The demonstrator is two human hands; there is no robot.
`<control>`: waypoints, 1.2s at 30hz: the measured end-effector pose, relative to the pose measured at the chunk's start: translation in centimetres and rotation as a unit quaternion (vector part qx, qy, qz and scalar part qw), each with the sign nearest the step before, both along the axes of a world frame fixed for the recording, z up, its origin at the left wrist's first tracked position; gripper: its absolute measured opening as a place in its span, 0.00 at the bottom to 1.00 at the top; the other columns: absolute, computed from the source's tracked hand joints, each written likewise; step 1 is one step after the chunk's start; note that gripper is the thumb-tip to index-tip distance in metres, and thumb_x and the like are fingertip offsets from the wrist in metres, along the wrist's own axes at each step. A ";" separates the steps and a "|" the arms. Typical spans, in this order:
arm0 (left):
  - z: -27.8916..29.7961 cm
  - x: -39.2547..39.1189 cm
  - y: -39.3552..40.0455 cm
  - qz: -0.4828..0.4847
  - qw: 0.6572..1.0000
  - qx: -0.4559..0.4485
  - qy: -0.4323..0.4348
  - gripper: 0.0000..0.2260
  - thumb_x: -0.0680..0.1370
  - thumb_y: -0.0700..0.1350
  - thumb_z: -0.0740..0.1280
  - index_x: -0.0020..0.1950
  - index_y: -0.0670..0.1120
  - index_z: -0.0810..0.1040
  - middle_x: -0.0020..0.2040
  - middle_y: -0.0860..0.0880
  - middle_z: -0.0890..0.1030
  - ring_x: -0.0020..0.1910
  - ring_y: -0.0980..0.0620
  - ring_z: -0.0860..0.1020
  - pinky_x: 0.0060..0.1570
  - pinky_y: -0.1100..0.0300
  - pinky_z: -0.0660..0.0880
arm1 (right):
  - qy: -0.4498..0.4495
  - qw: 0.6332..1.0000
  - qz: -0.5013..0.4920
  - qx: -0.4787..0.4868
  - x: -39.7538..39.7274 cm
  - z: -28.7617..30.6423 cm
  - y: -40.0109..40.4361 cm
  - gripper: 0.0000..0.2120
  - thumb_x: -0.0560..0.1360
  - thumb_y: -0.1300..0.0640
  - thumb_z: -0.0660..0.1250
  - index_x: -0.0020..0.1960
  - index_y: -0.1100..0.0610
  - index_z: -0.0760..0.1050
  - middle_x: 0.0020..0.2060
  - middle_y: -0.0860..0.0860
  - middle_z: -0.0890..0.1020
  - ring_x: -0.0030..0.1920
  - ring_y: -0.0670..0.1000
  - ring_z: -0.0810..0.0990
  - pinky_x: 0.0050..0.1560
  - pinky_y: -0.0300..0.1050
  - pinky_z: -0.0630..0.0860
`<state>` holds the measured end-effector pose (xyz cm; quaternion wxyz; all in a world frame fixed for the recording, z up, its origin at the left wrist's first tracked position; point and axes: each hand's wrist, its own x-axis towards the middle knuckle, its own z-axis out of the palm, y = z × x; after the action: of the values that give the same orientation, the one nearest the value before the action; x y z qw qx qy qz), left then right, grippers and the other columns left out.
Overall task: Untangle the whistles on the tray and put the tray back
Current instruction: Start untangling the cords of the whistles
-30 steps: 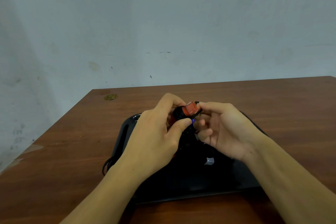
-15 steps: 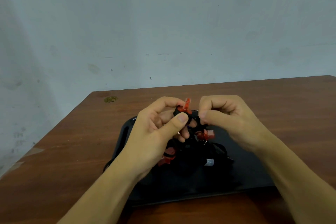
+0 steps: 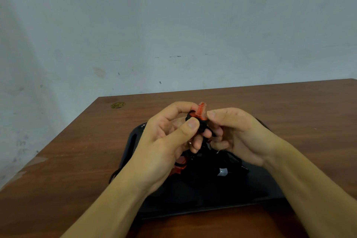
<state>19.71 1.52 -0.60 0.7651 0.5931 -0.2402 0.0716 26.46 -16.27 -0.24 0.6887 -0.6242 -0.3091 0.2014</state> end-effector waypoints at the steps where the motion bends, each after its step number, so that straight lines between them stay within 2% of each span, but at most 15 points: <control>1: 0.0 0.0 0.1 -0.005 1.000 0.012 -0.011 0.12 0.77 0.40 0.68 0.59 0.38 0.78 0.42 0.38 0.80 0.35 0.49 0.75 0.38 0.60 0.74 | 0.013 1.000 0.018 0.005 0.1 -0.1 0.0 0.22 0.66 0.42 0.78 0.40 0.60 0.76 0.36 0.58 0.72 0.40 0.58 0.64 0.30 0.36 0.64; 3: 0.2 0.0 0.3 -0.008 0.999 0.028 -0.030 0.13 0.77 0.42 0.68 0.61 0.39 0.78 0.43 0.38 0.80 0.36 0.49 0.75 0.39 0.59 0.74 | 0.024 0.999 0.033 0.012 0.3 -0.4 0.1 0.25 0.69 0.42 0.76 0.50 0.63 0.77 0.38 0.57 0.76 0.43 0.59 0.67 0.31 0.37 0.64; 6: 0.4 -0.2 0.6 -0.017 0.999 0.019 -0.041 0.12 0.77 0.43 0.66 0.59 0.43 0.80 0.42 0.41 0.80 0.36 0.49 0.76 0.39 0.59 0.75 | 0.034 0.999 0.027 0.011 0.2 -0.3 0.1 0.18 0.76 0.48 0.68 0.55 0.63 0.77 0.40 0.54 0.80 0.45 0.55 0.71 0.33 0.41 0.61; 9: 0.6 -0.3 0.5 -0.027 0.996 0.055 -0.058 0.12 0.78 0.42 0.65 0.60 0.43 0.79 0.43 0.41 0.80 0.36 0.48 0.76 0.40 0.58 0.76 | 0.073 0.996 0.046 0.018 0.2 -0.3 -0.3 0.14 0.79 0.50 0.65 0.51 0.62 0.78 0.39 0.54 0.79 0.33 0.46 0.69 0.27 0.36 0.56; 11: 0.7 -0.6 0.7 -0.001 0.984 0.151 -0.095 0.10 0.79 0.42 0.66 0.59 0.44 0.79 0.46 0.42 0.81 0.38 0.48 0.77 0.42 0.58 0.75 | 0.064 0.997 0.045 -0.003 0.2 -0.1 -0.4 0.12 0.78 0.52 0.66 0.43 0.60 0.78 0.35 0.52 0.78 0.27 0.43 0.65 0.24 0.34 0.54; 13: 0.7 -0.9 0.9 0.031 0.944 0.297 -0.138 0.07 0.81 0.41 0.66 0.59 0.45 0.79 0.49 0.48 0.82 0.44 0.53 0.79 0.46 0.61 0.74 | 0.026 0.998 0.022 -0.061 0.0 0.0 -0.2 0.14 0.77 0.51 0.69 0.35 0.56 0.76 0.28 0.49 0.74 0.25 0.43 0.62 0.25 0.36 0.53; 15: 0.6 -0.8 1.0 0.067 0.883 0.431 -0.173 0.07 0.82 0.42 0.66 0.59 0.50 0.77 0.50 0.55 0.81 0.48 0.53 0.80 0.49 0.63 0.73 | -0.010 0.992 -0.033 -0.124 -0.1 0.0 0.0 0.19 0.75 0.44 0.69 0.35 0.58 0.73 0.26 0.47 0.71 0.26 0.44 0.62 0.26 0.37 0.54; 17: 0.4 -0.7 0.8 0.105 0.833 0.513 -0.179 0.07 0.82 0.46 0.65 0.58 0.57 0.74 0.46 0.56 0.81 0.43 0.52 0.79 0.44 0.57 0.75 | -0.028 0.984 -0.088 -0.150 -0.2 -0.1 0.2 0.21 0.76 0.42 0.67 0.40 0.60 0.75 0.27 0.50 0.71 0.27 0.46 0.64 0.27 0.37 0.58; 18: 0.3 -0.7 0.7 0.114 0.822 0.532 -0.169 0.07 0.82 0.48 0.65 0.57 0.58 0.71 0.45 0.54 0.81 0.41 0.51 0.79 0.42 0.52 0.75 | -0.035 0.982 -0.106 -0.153 -0.3 -0.1 0.4 0.20 0.77 0.42 0.66 0.39 0.59 0.75 0.28 0.52 0.70 0.27 0.47 0.64 0.27 0.37 0.59; 22: 0.4 -0.5 0.6 0.131 0.844 0.504 -0.125 0.12 0.81 0.47 0.65 0.57 0.54 0.63 0.44 0.51 0.82 0.38 0.48 0.81 0.39 0.44 0.77 | -0.072 0.980 -0.123 -0.141 -0.8 0.2 0.6 0.19 0.81 0.47 0.65 0.32 0.53 0.74 0.28 0.50 0.72 0.29 0.48 0.66 0.29 0.38 0.62; 25: 0.3 -0.3 0.9 0.164 0.844 0.500 -0.101 0.16 0.80 0.46 0.66 0.57 0.53 0.59 0.44 0.49 0.83 0.36 0.49 0.80 0.38 0.44 0.76 | -0.145 0.968 -0.125 -0.161 -1.2 0.2 0.8 0.15 0.81 0.48 0.65 0.38 0.53 0.78 0.29 0.45 0.75 0.29 0.46 0.70 0.31 0.37 0.65; 27: 0.1 -0.1 1.1 0.180 0.838 0.508 -0.087 0.15 0.80 0.47 0.67 0.57 0.54 0.60 0.40 0.48 0.82 0.33 0.49 0.78 0.37 0.43 0.75 | -0.223 0.943 -0.145 -0.198 -1.3 0.0 1.1 0.10 0.81 0.49 0.65 0.45 0.52 0.79 0.32 0.41 0.79 0.31 0.40 0.75 0.34 0.34 0.70; 30: -0.2 0.2 1.4 0.193 0.844 0.492 -0.088 0.11 0.80 0.47 0.67 0.56 0.56 0.66 0.37 0.52 0.79 0.33 0.51 0.77 0.37 0.44 0.76 | -0.310 0.909 -0.165 -0.226 -1.5 -0.2 1.0 0.03 0.81 0.52 0.65 0.50 0.47 0.78 0.40 0.40 0.80 0.41 0.40 0.78 0.41 0.34 0.72; 32: -0.4 0.3 1.3 0.202 0.849 0.478 -0.096 0.09 0.80 0.47 0.67 0.56 0.56 0.70 0.38 0.56 0.78 0.34 0.53 0.77 0.37 0.46 0.78 | -0.373 0.878 -0.175 -0.243 -1.8 0.1 0.8 0.02 0.81 0.53 0.65 0.51 0.47 0.76 0.43 0.40 0.77 0.43 0.42 0.76 0.41 0.33 0.70; 36: -0.7 0.2 0.9 0.234 0.858 0.446 -0.103 0.06 0.80 0.47 0.67 0.53 0.56 0.72 0.36 0.55 0.79 0.30 0.54 0.75 0.34 0.46 0.76 | -0.501 0.794 -0.229 -0.259 -2.1 0.5 0.9 0.02 0.80 0.52 0.64 0.49 0.47 0.75 0.44 0.41 0.75 0.43 0.44 0.75 0.41 0.37 0.71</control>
<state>19.95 2.46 -1.26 0.3503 0.8988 -0.1775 0.1947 24.40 -15.40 0.29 0.2764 -0.8452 -0.3952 -0.2302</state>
